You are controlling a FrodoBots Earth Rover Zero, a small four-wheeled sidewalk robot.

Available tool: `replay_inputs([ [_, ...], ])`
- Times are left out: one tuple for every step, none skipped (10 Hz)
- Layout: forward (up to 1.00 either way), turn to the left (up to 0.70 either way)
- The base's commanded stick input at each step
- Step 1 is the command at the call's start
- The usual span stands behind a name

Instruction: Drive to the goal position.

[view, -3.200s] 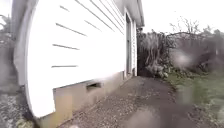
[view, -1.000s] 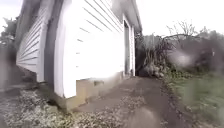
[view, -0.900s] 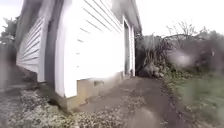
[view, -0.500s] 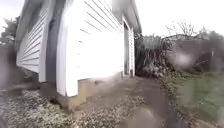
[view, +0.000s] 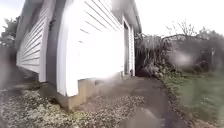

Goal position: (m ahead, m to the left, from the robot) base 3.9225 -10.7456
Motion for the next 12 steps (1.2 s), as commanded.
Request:
replay_inputs([
  [0.00,-0.70],
  [0.00,-0.70],
  [0.00,-0.70],
  [0.00,-0.70],
  [0.00,-0.70],
  [0.00,-0.70],
  [0.00,-0.70],
  [0.00,-0.70],
  [0.00,-0.70],
  [0.00,-0.70],
  [0.00,-0.70],
  [0.00,-0.70],
])
